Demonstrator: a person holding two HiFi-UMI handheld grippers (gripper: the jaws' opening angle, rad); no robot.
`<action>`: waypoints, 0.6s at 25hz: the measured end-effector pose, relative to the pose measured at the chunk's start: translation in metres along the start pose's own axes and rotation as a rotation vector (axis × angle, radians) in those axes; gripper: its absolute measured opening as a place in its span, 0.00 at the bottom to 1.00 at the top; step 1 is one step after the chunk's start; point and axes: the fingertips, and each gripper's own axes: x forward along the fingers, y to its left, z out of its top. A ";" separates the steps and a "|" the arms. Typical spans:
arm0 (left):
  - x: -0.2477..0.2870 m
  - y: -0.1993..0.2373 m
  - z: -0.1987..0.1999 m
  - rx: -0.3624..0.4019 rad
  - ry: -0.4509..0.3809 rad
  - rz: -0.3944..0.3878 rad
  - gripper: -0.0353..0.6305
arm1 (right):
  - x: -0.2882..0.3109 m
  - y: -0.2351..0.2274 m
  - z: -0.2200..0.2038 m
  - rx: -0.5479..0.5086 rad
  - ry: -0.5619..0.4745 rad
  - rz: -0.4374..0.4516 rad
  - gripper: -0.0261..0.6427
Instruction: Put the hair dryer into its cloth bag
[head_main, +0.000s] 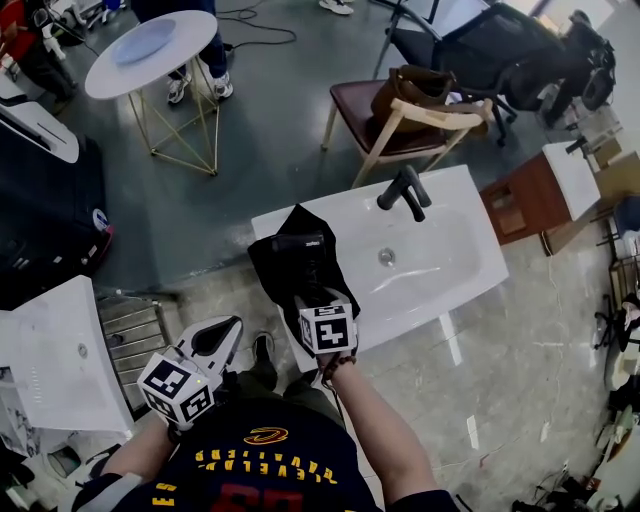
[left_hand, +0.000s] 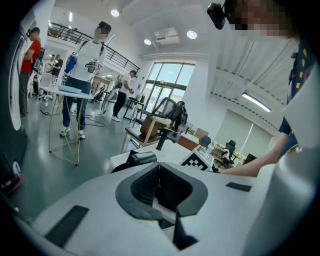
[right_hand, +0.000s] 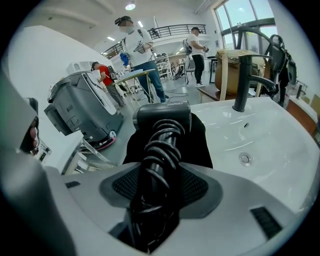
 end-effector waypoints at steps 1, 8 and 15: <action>0.002 -0.002 0.000 0.005 0.002 -0.008 0.06 | -0.006 -0.001 -0.001 0.008 -0.010 0.002 0.38; 0.025 -0.035 -0.008 0.086 0.045 -0.091 0.06 | -0.063 -0.019 -0.017 0.097 -0.117 0.010 0.38; 0.064 -0.077 -0.028 0.266 0.134 -0.200 0.06 | -0.127 -0.048 -0.051 0.213 -0.203 0.002 0.38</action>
